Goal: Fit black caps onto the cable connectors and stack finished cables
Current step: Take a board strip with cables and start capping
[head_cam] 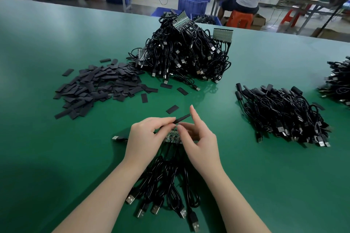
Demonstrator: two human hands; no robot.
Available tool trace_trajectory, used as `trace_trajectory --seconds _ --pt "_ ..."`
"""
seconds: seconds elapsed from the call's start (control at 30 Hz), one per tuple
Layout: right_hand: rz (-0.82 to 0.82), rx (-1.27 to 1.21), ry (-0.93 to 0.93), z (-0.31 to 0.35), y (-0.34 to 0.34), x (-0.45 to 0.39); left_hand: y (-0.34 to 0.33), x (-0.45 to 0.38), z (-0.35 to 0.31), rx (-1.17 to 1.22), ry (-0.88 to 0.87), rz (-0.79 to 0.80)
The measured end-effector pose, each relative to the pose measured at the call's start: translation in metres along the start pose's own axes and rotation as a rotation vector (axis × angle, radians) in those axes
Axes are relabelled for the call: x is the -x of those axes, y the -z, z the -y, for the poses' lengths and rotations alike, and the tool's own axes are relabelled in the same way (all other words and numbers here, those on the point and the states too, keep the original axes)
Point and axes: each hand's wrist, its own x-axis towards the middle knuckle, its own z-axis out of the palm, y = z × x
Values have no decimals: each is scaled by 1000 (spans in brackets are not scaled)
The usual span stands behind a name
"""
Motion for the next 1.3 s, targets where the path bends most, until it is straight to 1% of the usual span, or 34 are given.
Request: trace_trajectory --seconds 0.07,0.17,0.27,0.4,0.5,0.6,0.73,0.87,0.93,1.0,1.07,1.13,1.27,1.3 --pt "23 8 -20 2 -4 1 -2 1 0 -28 -23 14" --pt "1 29 7 5 -6 2 -3 3 -3 -69 -62 58" --pt "-56 -15 -15 6 -3 3 -2 1 -3 -44 -70 74" --pt "-184 -88 -12 7 3 0 -3 2 -2 -21 -39 100" --pt "-226 -132 1 8 7 -1 -5 3 2 -15 16 125" --pt "-279 -184 -14 10 8 -1 -5 2 4 -37 11 131" --pt "-211 -181 -30 11 6 -1 -4 3 5 -36 15 114" --pt "-125 -251 -79 10 3 2 -4 2 4 1 32 72" --pt "-53 -209 -85 10 0 2 -4 2 5 -5 32 73" --pt "-48 -129 -74 10 -2 2 -4 2 4 -12 27 76" --pt "-78 -130 -61 10 -1 1 -3 2 3 -8 9 76" --pt "-111 -181 -57 11 3 0 -3 2 1 -6 19 99" --pt "-298 -388 -141 14 12 -4 -2 2 2 -68 105 264" --pt "-316 -422 -155 15 12 -4 -2 2 2 -85 110 294"
